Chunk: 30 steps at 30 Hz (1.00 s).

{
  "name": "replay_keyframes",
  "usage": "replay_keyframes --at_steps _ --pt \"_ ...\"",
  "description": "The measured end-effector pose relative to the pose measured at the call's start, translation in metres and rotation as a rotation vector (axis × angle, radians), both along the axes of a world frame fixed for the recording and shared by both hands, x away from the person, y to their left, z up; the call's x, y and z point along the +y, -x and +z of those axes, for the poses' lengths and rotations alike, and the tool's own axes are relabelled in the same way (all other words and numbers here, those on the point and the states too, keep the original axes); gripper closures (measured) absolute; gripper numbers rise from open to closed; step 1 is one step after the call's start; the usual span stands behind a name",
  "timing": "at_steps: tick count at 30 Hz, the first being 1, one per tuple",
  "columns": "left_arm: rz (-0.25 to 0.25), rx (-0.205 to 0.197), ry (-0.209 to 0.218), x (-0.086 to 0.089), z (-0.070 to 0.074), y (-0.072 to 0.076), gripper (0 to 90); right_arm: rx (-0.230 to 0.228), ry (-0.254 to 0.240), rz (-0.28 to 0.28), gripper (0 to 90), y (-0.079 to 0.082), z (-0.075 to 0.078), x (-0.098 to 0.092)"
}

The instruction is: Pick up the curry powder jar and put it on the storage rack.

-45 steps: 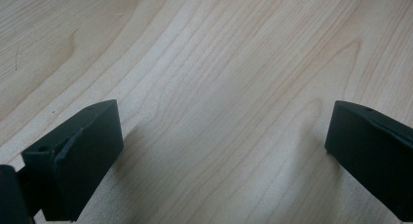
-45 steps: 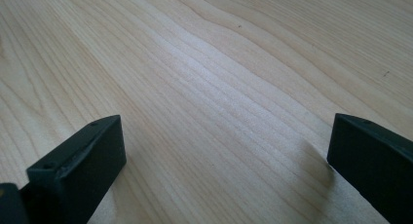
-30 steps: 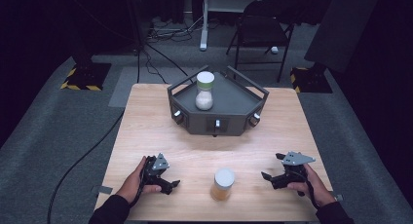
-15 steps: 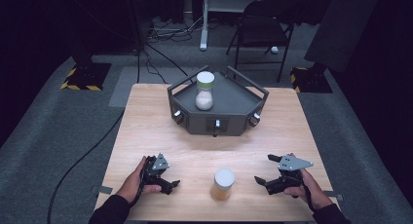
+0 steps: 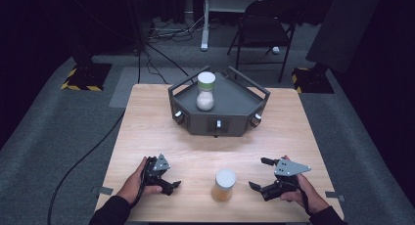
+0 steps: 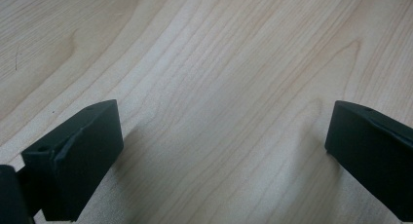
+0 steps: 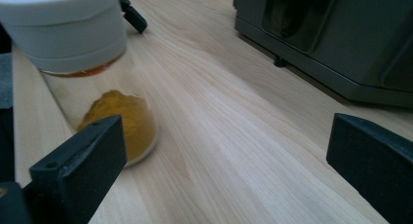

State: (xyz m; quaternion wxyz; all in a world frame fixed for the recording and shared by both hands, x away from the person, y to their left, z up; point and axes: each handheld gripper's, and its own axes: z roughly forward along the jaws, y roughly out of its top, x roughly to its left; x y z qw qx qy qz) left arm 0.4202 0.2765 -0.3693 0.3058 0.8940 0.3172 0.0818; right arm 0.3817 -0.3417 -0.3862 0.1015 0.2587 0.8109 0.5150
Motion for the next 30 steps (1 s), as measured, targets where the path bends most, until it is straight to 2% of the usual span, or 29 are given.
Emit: replay_keyframes --at_steps 4,5,11,18,30 --pt "0.0 0.0 0.0 0.0 0.0 0.0 0.3 0.004 -0.007 0.015 0.9 0.001 0.0 0.005" --pt "0.0 0.0 0.0 0.0 0.0 0.0 0.3 0.01 -0.003 0.033 0.9 0.0 0.001 0.008" --pt "0.0 0.0 0.0 0.0 0.0 0.0 0.3 0.022 -0.023 0.048 0.9 0.002 -0.001 0.018" --pt "0.0 0.0 0.0 0.0 0.0 0.0 0.3 0.026 0.005 0.089 1.1 0.002 0.0 0.03" --pt "0.001 0.0 0.0 0.0 0.0 0.0 0.3 0.036 -0.019 0.126 1.4 0.001 -0.002 0.041"
